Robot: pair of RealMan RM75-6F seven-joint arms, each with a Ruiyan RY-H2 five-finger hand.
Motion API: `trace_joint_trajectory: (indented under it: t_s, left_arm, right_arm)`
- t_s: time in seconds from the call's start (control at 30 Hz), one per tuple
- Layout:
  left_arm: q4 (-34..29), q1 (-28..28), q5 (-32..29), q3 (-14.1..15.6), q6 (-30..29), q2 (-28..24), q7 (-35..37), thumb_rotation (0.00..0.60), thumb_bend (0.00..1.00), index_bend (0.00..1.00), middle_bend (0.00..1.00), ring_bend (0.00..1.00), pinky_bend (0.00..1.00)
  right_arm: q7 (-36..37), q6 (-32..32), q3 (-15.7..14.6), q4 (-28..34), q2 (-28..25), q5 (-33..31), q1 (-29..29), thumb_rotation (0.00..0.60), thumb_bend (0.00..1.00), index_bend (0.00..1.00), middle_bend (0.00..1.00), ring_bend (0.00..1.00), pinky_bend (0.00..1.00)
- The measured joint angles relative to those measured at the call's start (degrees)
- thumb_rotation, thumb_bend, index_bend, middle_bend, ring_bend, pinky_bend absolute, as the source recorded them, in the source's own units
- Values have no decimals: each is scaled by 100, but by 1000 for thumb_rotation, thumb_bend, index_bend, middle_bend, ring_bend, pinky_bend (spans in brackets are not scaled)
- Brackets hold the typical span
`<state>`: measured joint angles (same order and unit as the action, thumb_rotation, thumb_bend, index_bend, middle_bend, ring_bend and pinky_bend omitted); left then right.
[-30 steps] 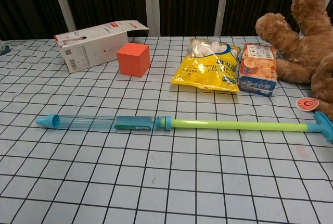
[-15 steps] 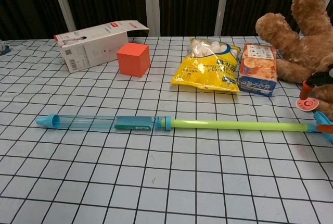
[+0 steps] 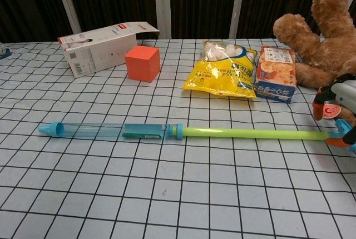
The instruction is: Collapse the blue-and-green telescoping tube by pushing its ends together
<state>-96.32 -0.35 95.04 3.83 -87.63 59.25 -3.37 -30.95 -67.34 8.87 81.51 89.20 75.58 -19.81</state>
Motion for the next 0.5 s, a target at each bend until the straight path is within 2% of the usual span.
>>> trace_joint_trajectory:
  t_s: [0.33, 0.5]
  left_arm:
    - [-17, -11, -28, -1, 26, 4, -17, 600, 131, 0, 0, 0, 0]
    - [-35, -10, -18, 3, 16, 7, -7, 600, 131, 0, 0, 0, 0]
  right_arm:
    - [11, 84, 29, -389, 205, -238, -97, 600, 333, 518, 308, 192, 66]
    - [-11, 114, 37, -405, 186, -334, -113, 600, 350, 518, 308, 184, 61]
